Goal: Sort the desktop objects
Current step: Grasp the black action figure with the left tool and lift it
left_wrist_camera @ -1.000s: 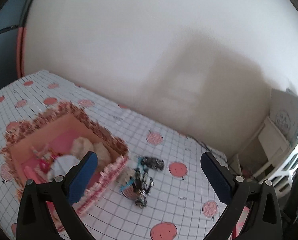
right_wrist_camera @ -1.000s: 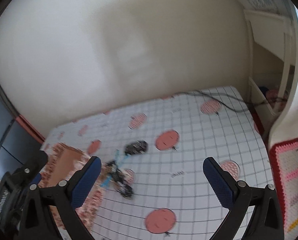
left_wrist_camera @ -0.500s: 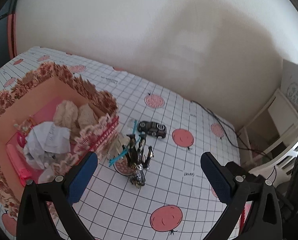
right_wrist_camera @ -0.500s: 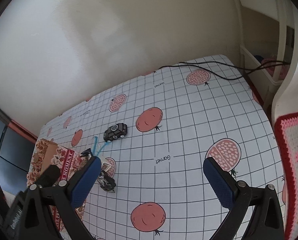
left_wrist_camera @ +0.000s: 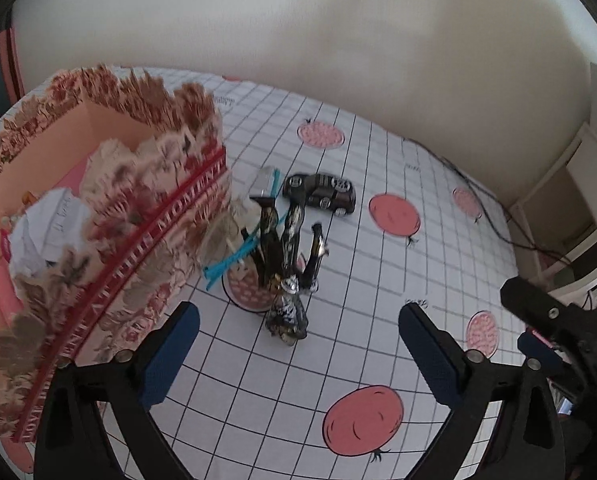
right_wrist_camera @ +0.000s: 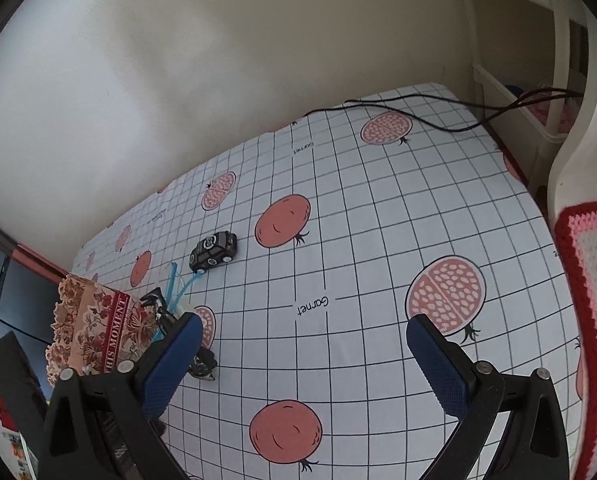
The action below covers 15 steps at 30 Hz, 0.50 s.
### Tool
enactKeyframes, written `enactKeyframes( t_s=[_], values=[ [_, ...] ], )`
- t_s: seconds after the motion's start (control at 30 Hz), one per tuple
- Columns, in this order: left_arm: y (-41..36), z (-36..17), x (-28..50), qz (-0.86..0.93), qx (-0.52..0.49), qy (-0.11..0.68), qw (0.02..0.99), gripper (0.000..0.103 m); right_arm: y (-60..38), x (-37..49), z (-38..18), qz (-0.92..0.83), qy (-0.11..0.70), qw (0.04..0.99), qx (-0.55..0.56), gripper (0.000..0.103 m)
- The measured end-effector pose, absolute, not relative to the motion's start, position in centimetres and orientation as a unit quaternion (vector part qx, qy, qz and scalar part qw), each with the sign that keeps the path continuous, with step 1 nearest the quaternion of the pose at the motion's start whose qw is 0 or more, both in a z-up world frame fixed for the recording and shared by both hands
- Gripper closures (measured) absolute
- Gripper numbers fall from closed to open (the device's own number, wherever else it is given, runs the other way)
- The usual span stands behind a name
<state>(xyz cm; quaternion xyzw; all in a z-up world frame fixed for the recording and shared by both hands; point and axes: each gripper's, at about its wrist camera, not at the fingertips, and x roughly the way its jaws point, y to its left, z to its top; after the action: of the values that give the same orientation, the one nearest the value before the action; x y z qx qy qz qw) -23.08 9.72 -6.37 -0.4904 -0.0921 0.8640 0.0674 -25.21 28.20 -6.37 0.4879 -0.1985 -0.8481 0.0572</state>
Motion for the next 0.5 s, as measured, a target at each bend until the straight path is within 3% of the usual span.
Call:
enactKeyframes(
  t_s=[0.13, 0.3, 0.37, 0.5],
  values=[
    [9.8, -7.4, -23.3, 0.860, -0.499, -0.086, 0.059, 0.015, 27.8, -25.3, -7.2, -0.843, -0.198, 0.063, 0.497, 0.000],
    [9.8, -8.2, -23.9, 0.857, -0.505, -0.088, 0.055, 0.019, 27.0, -25.6, -7.9, -0.839, -0.193, 0.072, 0.503, 0.000],
    [9.8, -8.6, -24.1, 0.855, -0.508, -0.090, 0.055, 0.031, 26.7, -25.6, -8.0, -0.838, -0.192, 0.075, 0.505, 0.000],
    [10.1, -9.3, -24.5, 0.853, -0.511, -0.094, 0.056, 0.034, 26.2, -25.6, -8.4, -0.837, -0.190, 0.086, 0.507, 0.000]
  ],
)
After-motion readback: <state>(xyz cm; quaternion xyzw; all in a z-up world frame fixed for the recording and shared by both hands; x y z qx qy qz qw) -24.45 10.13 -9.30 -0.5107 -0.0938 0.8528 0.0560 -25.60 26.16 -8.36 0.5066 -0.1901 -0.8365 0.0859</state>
